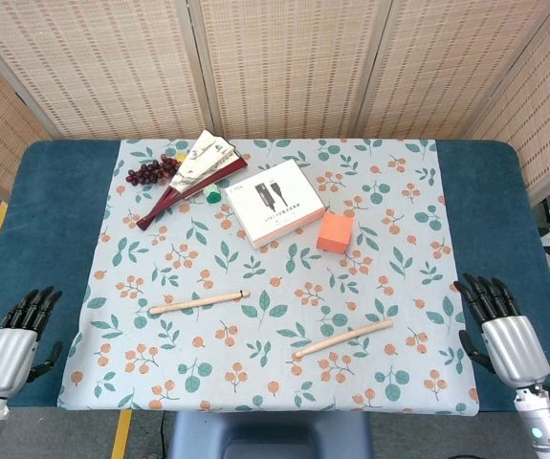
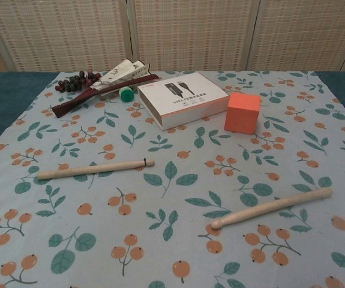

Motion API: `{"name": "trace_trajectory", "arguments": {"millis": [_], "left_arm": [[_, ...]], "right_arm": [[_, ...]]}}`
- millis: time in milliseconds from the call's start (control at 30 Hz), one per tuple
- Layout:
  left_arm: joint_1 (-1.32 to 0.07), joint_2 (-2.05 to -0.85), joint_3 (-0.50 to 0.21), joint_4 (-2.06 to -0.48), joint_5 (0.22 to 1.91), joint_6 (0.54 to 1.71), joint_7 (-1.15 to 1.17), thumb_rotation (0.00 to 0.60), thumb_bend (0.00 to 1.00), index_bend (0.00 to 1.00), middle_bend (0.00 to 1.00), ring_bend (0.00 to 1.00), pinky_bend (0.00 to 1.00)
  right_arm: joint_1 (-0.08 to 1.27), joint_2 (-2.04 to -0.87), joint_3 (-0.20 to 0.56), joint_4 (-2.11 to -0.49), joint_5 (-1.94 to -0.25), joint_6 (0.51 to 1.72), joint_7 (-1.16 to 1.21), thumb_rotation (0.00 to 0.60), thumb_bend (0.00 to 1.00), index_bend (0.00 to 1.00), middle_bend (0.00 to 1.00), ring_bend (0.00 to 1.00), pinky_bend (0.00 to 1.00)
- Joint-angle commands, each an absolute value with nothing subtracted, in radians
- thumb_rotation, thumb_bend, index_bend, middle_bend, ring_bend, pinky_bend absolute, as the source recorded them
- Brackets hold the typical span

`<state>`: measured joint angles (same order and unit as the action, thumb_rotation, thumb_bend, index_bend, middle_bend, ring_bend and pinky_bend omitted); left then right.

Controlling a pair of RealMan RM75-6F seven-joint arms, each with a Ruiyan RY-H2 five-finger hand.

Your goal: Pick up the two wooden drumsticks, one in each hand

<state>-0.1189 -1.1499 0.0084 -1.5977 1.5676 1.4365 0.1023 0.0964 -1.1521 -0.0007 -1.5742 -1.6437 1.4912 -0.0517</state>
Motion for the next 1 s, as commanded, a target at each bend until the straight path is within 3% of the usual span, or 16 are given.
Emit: {"name": "trace_trajectory", "arguments": {"millis": [33,200,433,600,1000], "left_arm": [[-0.133,-1.168,0.016,-1.582,1.585,1.419,0.108,0.6,0.45,0.01,0.05,0.02,0.18],[-0.17,-1.265,0.016,-1.514,1.624,1.389,0.125,0.6,0.45,0.1,0.15,0.05,0.16],[-0.259,-1.459,-0.043,-1.407,1.606,1.312,0.243,0.6,0.44,0.18,0.27,0.11,0.15],[-0.317,-1.572,-0.06,-1.32,1.584,1.244,0.3,0.6,0.45,0.21,0.28,0.12,0.15],[-0.381,-1.772,-0.074,-1.098,1.553,1.209,0.389,0.6,0.44,0.27,0.29,0.13,0.15]], "right_arm": [[0.097,-1.15,-0.003,-1.579,-1.646,1.491,-0.049,0.6,0.4,0.0,0.0,0.0,0.0],[0.087,-1.139,-0.005,-1.589,-1.661,1.519,-0.037,0.6,0.4,0.0,0.0,0.0,0.0],[0.084,-1.138,-0.014,-1.591,-1.675,1.52,-0.044,0.6,0.4,0.0,0.0,0.0,0.0],[0.089,-1.135,-0.017,-1.591,-1.665,1.499,-0.047,0.6,0.4,0.0,0.0,0.0,0.0],[0.103,-1.11,-0.034,-1.619,-1.651,1.441,-0.032,0.6,0.4,0.0,0.0,0.0,0.0]]}}
